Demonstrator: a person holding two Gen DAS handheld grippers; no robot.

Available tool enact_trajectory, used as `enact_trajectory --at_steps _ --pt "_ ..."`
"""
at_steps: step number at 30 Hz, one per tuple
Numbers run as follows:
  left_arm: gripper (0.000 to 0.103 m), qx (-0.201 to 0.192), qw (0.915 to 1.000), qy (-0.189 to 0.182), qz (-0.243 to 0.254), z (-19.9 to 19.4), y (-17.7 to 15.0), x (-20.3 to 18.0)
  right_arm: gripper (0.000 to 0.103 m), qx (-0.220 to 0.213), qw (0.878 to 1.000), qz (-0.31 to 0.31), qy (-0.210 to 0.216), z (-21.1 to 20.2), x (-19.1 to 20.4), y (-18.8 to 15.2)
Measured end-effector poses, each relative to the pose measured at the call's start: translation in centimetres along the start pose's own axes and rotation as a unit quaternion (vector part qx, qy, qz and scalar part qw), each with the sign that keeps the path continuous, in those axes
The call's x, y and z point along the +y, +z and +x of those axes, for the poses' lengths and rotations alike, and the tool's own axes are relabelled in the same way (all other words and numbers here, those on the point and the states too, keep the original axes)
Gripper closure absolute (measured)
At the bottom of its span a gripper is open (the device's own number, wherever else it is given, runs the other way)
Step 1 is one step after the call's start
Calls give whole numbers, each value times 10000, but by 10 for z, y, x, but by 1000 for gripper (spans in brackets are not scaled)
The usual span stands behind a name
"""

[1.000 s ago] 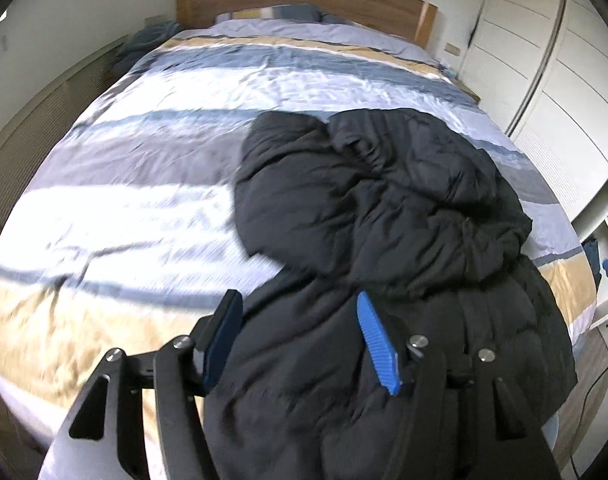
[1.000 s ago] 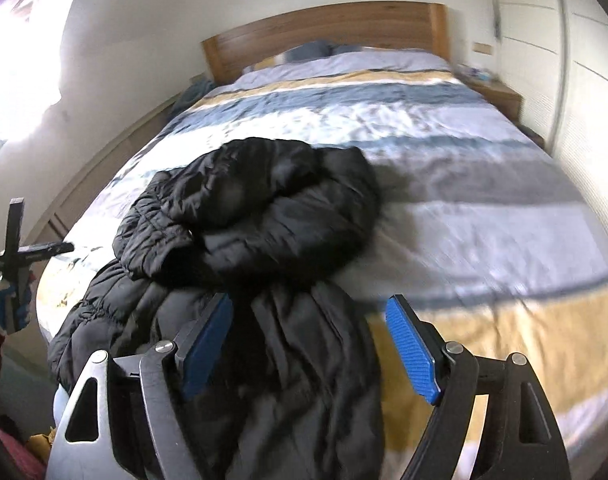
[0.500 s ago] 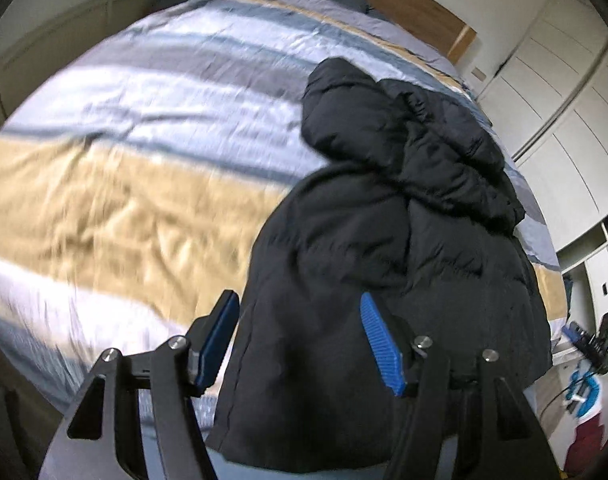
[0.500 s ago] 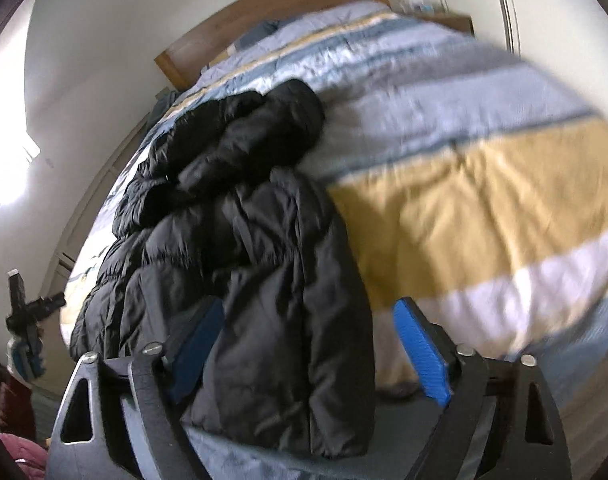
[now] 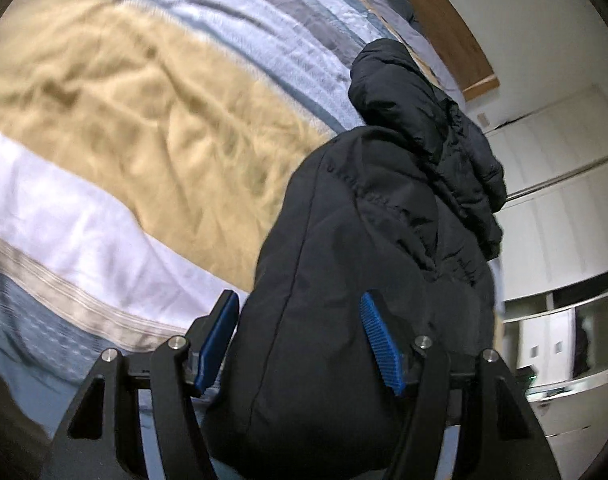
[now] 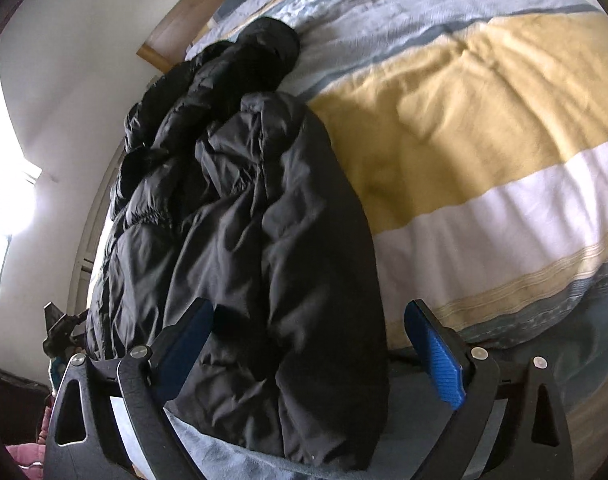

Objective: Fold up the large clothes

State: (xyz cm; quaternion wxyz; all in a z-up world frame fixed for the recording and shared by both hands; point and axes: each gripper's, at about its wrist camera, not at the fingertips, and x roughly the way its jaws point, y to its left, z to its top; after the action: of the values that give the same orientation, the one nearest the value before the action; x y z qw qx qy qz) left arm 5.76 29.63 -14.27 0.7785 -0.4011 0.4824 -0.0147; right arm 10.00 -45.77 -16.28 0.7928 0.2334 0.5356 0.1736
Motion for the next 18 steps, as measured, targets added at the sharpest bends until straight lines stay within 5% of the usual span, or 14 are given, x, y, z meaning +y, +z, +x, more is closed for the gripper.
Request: enact_trajectory --at_steps 9,18 --pt "40 325 9923 -1098 -464 20 -16 17 7 426 9988 -92 218 30 11 0" --pt "40 580 9772 -2002 -413 27 -40 10 6 616 9973 -108 390 40 18 0"
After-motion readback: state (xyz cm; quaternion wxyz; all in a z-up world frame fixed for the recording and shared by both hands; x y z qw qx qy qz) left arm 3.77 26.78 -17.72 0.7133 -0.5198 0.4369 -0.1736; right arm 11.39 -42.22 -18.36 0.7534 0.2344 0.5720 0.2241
